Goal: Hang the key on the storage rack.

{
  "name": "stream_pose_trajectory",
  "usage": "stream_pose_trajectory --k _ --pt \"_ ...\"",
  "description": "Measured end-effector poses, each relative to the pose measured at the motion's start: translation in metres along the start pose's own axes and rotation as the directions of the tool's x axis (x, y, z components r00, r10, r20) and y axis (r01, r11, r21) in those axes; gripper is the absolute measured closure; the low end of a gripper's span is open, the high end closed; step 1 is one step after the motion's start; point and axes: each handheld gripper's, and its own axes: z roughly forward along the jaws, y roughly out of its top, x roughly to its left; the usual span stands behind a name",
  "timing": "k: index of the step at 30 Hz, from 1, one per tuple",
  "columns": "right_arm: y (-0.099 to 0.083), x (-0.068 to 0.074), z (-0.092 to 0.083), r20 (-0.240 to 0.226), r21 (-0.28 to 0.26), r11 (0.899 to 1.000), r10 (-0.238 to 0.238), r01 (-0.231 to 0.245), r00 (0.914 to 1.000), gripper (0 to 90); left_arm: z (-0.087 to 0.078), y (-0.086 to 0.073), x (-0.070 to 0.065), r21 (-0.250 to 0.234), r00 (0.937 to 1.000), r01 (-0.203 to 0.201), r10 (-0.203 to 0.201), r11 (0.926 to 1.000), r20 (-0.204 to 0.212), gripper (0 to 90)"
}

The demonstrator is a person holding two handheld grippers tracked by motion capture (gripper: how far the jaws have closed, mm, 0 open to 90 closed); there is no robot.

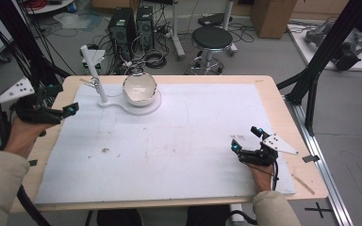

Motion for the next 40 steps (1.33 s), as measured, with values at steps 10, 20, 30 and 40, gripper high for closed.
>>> stream_pose_trajectory --k 10,20,30,40 --pt "0.000 0.001 0.000 -0.002 0.003 1.000 0.001 -0.001 1.0000 0.5 0.009 -0.058 -0.056 -0.098 0.9991 0.000 0.004 0.9952 0.041 1.7" --pt "0.000 0.002 0.001 -0.003 0.005 1.000 -0.024 0.024 0.9997 0.4 0.016 -0.108 -0.086 -0.154 0.9996 0.015 -0.019 0.9879 -0.023 1.7" --pt "0.000 0.002 0.001 -0.003 0.005 1.000 -0.025 0.025 0.9997 0.5 0.023 -0.134 -0.094 -0.146 0.9984 0.031 -0.037 0.9887 -0.043 1.7" --pt "0.000 0.003 0.001 0.006 0.006 0.999 -0.033 0.033 0.9994 0.5 0.020 -0.136 -0.096 -0.174 0.9954 0.024 -0.040 0.9845 -0.088 1.7"
